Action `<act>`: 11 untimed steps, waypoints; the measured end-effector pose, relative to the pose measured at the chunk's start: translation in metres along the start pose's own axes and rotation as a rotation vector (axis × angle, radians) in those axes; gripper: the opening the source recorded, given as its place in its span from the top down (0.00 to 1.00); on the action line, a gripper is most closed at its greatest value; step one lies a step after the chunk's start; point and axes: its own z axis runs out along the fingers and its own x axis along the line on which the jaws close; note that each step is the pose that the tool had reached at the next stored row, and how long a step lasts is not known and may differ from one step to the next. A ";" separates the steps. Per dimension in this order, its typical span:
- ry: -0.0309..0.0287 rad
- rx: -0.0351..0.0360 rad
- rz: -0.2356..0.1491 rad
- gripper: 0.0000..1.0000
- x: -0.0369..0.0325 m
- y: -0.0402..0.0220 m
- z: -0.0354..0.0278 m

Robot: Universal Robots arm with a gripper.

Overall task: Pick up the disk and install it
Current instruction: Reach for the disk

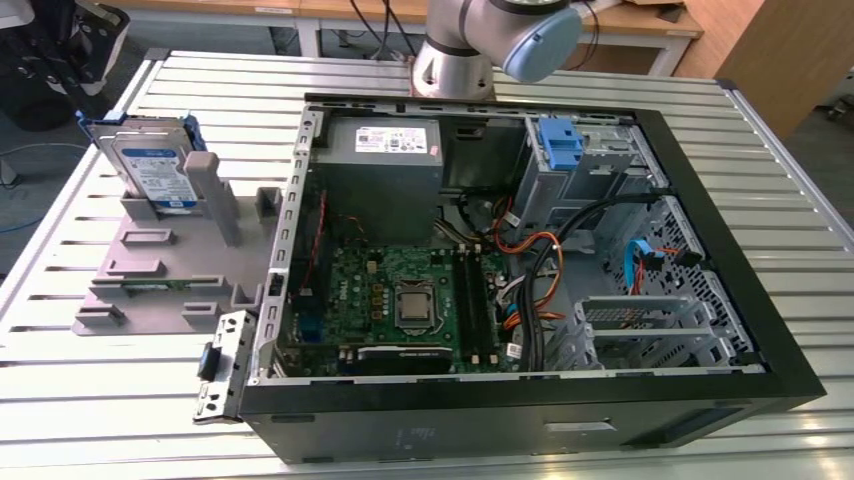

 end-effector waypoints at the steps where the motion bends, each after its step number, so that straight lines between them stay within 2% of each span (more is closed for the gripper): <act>1: 0.0000 0.0000 0.000 0.89 0.0000 0.0000 0.0000; 11: -0.0001 -0.0001 0.000 0.89 0.0025 -0.0002 0.0004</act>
